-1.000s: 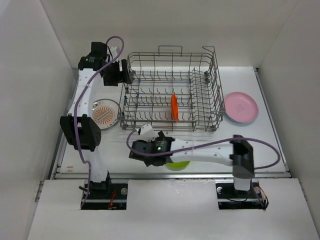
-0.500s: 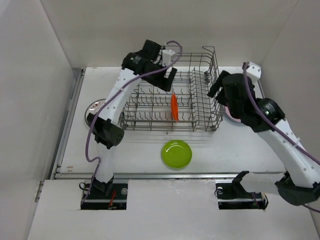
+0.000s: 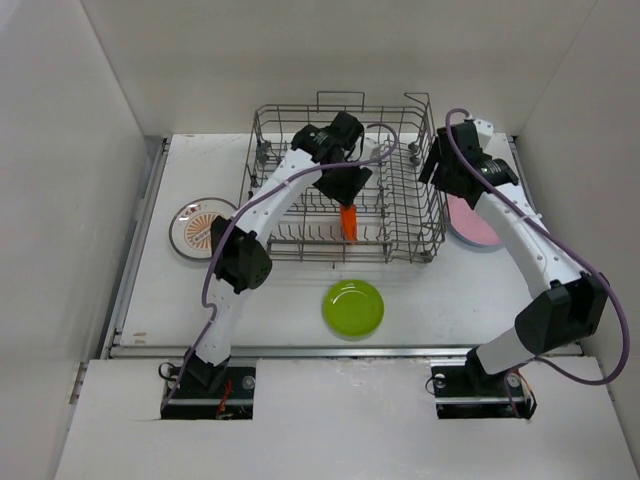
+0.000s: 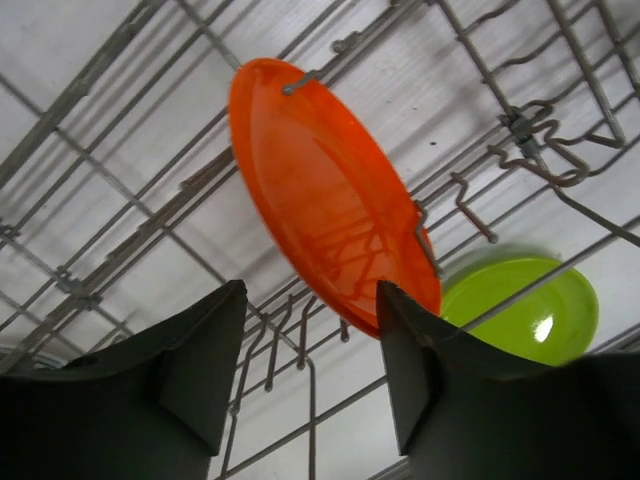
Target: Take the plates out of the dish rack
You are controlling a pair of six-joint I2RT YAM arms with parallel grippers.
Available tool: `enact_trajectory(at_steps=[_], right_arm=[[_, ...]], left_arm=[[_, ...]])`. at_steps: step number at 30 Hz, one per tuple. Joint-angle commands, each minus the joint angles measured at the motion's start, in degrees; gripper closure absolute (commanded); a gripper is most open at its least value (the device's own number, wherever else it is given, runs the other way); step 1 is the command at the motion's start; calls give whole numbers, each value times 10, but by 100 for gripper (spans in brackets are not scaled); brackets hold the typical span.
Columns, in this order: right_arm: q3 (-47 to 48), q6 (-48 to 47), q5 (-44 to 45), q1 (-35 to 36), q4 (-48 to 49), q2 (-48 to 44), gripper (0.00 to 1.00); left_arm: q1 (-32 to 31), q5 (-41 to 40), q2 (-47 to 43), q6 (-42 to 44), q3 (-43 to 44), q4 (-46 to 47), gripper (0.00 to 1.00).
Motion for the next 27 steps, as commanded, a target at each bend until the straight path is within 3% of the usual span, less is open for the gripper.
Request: enact_trajectory(at_steps=[1, 4, 5, 9, 18, 22, 26, 27], right_arm=[[-24, -38, -64, -10, 79, 5, 20], [-44, -43, -93, -10, 110, 11, 22], [-51, -49, -98, -16, 110, 17, 23], [-62, -49, -104, -21, 124, 30, 28], [-62, -54, -104, -21, 129, 35, 44], [-62, -54, -99, -21, 124, 30, 44], [-67, -59, -99, -21, 124, 18, 44], [-67, -59, -99, -21, 124, 13, 44]], left_arm=[[5, -4, 10, 7, -20, -47, 52], [17, 43, 21, 2, -27, -62, 72], [17, 53, 26, -5, -27, -62, 84], [27, 80, 26, -18, -33, -62, 100], [34, 104, -11, -48, -23, -30, 100], [34, 56, -56, -56, -50, 15, 100], [28, 27, 7, -43, -9, -61, 100], [28, 21, 7, -43, -23, -67, 96]])
